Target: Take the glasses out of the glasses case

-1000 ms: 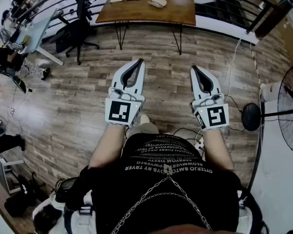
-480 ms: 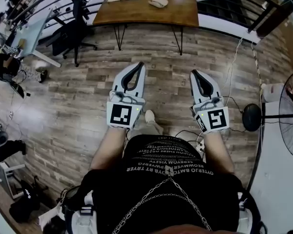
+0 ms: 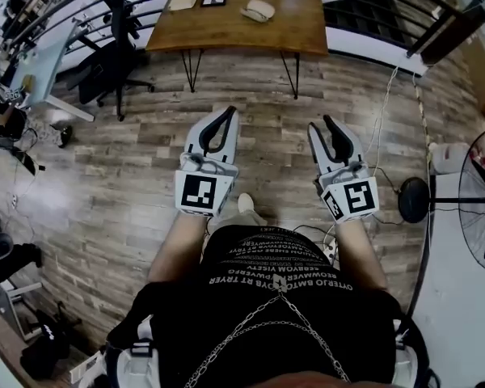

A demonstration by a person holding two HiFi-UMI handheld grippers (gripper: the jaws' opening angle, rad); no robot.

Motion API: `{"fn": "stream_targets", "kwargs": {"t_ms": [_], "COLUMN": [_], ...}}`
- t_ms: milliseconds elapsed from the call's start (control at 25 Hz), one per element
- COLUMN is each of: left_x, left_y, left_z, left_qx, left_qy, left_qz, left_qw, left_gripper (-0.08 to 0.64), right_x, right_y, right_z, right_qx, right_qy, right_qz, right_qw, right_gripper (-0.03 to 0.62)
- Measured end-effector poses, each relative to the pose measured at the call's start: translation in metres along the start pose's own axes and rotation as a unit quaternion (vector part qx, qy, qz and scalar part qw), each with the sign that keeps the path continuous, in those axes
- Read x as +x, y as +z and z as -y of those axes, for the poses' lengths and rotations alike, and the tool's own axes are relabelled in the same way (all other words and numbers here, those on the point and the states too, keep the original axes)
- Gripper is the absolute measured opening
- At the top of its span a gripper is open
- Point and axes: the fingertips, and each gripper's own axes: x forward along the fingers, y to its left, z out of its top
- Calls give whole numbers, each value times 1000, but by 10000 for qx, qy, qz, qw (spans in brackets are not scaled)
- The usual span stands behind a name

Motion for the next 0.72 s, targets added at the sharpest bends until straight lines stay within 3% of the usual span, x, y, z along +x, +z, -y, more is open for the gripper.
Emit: {"fn": "stream_targets", "kwargs": {"t_ms": [720], "left_x": [36], "left_y": [-15], "left_z": [-77], "left_qx": [-22], "left_qy": [-252], "left_qz": [1], "left_qw": [9997], "left_gripper": [28], "right_x": [83], "right_y": [-3], "right_z": [-10], "right_qx": [-1], "right_qy": [-104], "right_qz": [-65], "right_qw": [9999], "right_gripper": [129]}}
